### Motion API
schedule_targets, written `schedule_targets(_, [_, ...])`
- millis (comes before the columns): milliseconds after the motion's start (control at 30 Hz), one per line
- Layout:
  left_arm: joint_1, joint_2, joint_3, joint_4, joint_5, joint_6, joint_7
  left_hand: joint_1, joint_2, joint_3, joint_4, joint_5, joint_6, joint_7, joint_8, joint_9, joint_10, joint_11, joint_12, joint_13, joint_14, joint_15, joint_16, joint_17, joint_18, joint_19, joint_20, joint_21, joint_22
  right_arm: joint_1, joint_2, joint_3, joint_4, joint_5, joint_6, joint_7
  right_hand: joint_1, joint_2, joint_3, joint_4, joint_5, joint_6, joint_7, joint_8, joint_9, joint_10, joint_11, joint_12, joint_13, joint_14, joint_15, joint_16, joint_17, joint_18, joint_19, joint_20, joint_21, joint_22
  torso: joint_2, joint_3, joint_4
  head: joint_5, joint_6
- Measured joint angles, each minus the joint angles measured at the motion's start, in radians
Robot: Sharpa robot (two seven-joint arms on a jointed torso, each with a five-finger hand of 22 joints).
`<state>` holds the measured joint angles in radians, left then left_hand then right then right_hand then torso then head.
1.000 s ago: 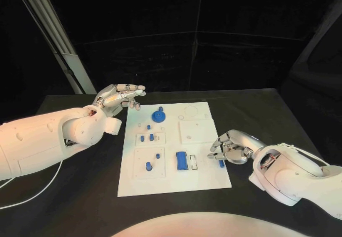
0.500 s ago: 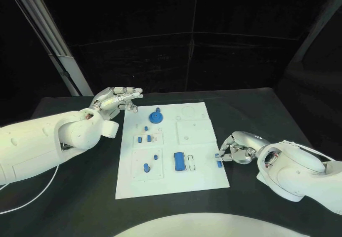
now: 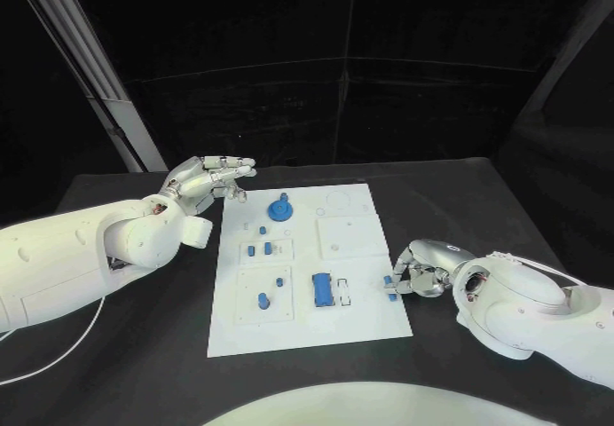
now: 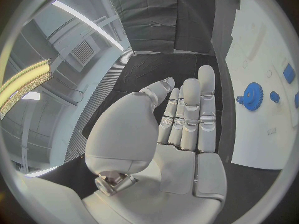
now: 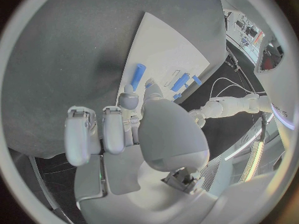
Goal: Assemble the parts on the task board
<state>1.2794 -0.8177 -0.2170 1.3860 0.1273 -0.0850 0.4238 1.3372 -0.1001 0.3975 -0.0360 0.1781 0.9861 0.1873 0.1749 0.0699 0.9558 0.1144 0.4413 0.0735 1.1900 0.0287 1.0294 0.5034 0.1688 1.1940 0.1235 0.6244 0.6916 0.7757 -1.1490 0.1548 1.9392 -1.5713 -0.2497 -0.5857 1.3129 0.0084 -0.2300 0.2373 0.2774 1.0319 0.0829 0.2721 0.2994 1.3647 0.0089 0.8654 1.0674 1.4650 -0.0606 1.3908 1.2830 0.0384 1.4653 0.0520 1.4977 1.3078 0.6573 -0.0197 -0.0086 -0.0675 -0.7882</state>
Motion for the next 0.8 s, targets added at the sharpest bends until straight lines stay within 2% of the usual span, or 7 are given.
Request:
schedule_targets(67, [0.0,0.0,0.0,0.0,0.0,0.0,0.0,0.0,0.0,0.0,0.0,0.0,0.0,0.0,0.0,0.0,0.0,0.0,0.0,0.0,0.0,0.0,0.0,0.0,0.0,0.0,0.0,0.0,0.0,0.0,0.006,0.0,-0.005,-0.01,0.008,-0.006,0.0,0.0,0.0,0.0,0.0,0.004,-0.004,0.0,0.0,0.0,0.0,-0.002,0.0,0.0,0.0,-0.004,0.0,0.0,0.0,0.0,0.0,0.0,0.0,0.0002,0.0,0.0,0.0])
schedule_targets(167, [0.0,0.0,0.0,-0.001,0.0,0.0,0.0,0.0,0.0,-0.003,-0.003,0.0,0.0,0.0,0.004,0.0,0.0,0.0,0.0,0.0,-0.004,-0.004,0.0,-0.002,0.0,0.0,0.0,0.0,-0.001,0.0,0.016,0.0,-0.011,-0.029,0.019,-0.013,0.019,-0.008,-0.004,-0.004,0.0,0.007,0.0,-0.005,0.0,0.0,0.0,-0.006,0.0,0.0,0.0,-0.004,0.0,0.0,0.0,0.0,0.0,0.0,0.0,0.0004,0.0,0.001,-0.001])
schedule_targets(500, [0.0,0.0,0.0,-0.002,0.0,0.002,-0.001,0.0,0.0,-0.003,-0.003,0.0,0.0,0.0,0.004,0.0,0.0,0.0,0.0,-0.001,-0.004,-0.004,0.0,-0.002,0.0,0.0,0.0,0.0,-0.001,0.002,0.06,0.003,-0.027,-0.12,0.058,-0.034,0.087,0.0,0.001,-0.032,-0.013,0.011,0.0,-0.012,0.003,-0.004,-0.004,-0.015,-0.004,0.0,0.0,-0.008,-0.001,0.0,0.0,0.0,-0.004,0.0,0.0,0.0009,0.0,0.001,-0.004])
schedule_targets(800, [0.0,0.0,-0.001,-0.004,0.0,0.004,-0.002,0.0,0.0,-0.003,-0.003,0.0,0.0,0.0,0.004,-0.001,-0.004,0.004,0.0,-0.001,-0.004,-0.004,0.0,-0.003,0.0,0.0,0.0,0.0,-0.001,0.003,0.081,0.004,-0.029,-0.177,0.09,-0.046,0.099,0.005,0.001,-0.037,-0.019,0.013,0.002,-0.017,0.002,-0.004,-0.004,-0.021,-0.007,0.0,0.0,-0.008,-0.002,0.0,0.0,0.0,-0.004,0.0,0.0,0.0001,-0.0001,0.0,-0.005])
